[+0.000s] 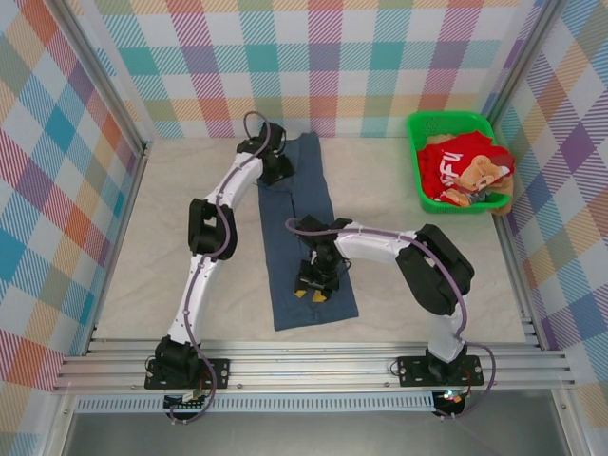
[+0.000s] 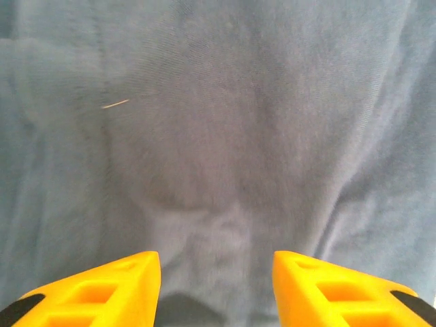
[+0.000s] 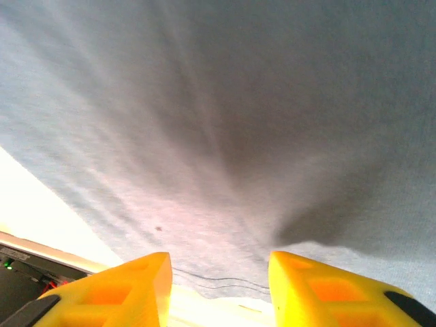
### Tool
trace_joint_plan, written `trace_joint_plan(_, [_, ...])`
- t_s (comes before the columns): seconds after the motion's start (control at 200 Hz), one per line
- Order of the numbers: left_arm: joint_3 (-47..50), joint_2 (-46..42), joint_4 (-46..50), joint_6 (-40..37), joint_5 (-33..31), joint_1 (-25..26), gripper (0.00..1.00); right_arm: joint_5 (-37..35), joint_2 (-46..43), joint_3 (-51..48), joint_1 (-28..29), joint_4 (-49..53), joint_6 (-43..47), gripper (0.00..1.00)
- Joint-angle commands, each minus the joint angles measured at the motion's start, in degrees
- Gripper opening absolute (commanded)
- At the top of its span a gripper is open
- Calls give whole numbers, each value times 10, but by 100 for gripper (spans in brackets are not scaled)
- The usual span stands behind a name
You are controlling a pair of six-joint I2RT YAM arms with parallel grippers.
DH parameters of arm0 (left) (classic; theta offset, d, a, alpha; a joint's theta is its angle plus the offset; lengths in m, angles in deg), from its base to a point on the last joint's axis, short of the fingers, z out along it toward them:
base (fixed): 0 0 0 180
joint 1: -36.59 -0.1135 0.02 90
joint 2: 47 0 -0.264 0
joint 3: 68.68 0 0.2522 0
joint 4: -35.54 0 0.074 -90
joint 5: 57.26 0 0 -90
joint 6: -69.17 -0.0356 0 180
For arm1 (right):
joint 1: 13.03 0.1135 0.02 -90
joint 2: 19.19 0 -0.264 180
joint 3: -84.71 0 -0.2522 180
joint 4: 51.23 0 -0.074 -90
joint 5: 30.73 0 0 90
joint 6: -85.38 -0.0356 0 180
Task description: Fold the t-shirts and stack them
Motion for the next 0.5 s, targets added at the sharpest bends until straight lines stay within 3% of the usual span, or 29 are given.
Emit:
trace_joint_plan(0.0, [24, -128, 55, 7, -27, 2, 48, -48, -40, 48, 3, 44, 42, 46])
trace_joint_plan(0.085, [149, -224, 46, 18, -31, 7, 49, -72, -65, 72, -2, 78, 70, 48])
trace_joint_plan(0.165, [323, -332, 21, 66, 10, 7, 48, -93, -102, 58, -19, 101, 97, 48])
trace_joint_plan(0.31, [649, -532, -3, 154, 98, 28, 46, -70, -188, -47, -108, 99, 131, 48])
trace_joint_plan(0.395, [837, -654, -49, 235, 135, 77, 47, -31, -224, -92, -162, 98, 160, 48])
trace_joint_plan(0.495, [983, -738, -128, 353, 148, 176, 48, -8, -248, -130, -192, 99, 170, 48])
